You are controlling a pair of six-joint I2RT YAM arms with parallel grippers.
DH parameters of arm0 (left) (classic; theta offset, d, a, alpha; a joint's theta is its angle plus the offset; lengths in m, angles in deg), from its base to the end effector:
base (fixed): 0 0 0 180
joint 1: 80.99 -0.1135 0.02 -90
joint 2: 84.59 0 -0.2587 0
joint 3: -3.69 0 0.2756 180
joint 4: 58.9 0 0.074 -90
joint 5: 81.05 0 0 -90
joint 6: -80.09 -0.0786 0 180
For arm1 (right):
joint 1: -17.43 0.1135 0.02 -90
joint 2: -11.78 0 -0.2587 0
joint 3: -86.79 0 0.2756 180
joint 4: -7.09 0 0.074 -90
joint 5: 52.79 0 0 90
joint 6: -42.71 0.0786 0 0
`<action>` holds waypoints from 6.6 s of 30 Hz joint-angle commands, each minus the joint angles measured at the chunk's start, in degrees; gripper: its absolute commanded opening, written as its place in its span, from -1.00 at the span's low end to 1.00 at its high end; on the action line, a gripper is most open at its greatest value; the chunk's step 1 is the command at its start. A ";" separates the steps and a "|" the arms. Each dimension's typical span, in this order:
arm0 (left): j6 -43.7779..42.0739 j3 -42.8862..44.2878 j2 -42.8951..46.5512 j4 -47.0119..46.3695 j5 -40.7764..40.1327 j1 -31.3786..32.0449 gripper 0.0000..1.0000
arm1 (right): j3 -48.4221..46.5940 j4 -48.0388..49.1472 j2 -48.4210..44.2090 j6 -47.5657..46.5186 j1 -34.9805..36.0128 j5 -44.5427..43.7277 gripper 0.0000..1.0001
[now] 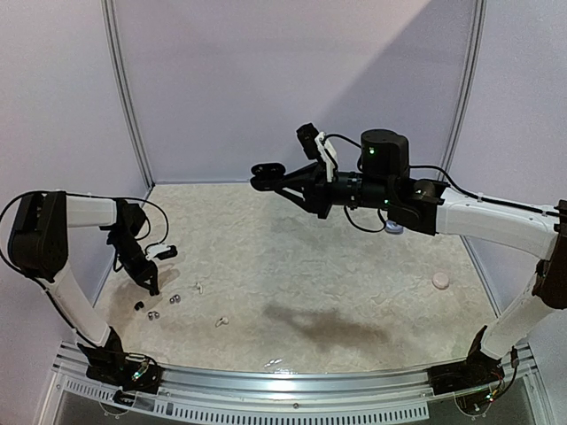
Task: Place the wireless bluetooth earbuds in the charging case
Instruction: Pick up the right earbud from the center of the board, then insert the right earbud into the right side groove of the charging case, then open the charging case at the center of the board.
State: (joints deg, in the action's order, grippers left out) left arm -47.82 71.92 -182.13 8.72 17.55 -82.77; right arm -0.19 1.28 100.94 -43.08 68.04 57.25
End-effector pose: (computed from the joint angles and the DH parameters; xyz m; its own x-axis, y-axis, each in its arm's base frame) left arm 0.2762 -0.0032 0.0844 -0.8128 0.5825 0.0040 0.5712 0.7982 -0.1913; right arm 0.2571 0.3556 0.3411 -0.1571 -0.0826 -0.9841 -0.9324 0.3409 0.1202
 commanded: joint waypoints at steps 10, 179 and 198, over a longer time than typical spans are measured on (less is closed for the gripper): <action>-1.19 -2.57 -0.81 4.02 2.66 0.02 -1.00 | -1.35 -2.28 -0.83 -0.78 0.18 -1.90 -1.00; -4.06 55.92 13.64 19.18 1.11 44.18 0.48 | -1.63 14.95 6.13 -8.47 3.61 9.40 -1.00; -4.49 61.90 7.02 19.83 13.16 43.29 0.10 | -3.98 11.95 6.11 -11.27 4.48 10.18 -1.00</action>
State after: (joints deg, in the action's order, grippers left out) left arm -51.97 132.38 -174.54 26.88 29.33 -40.00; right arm -2.29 14.04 107.85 -53.37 72.17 66.54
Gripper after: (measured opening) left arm 0.592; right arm 0.240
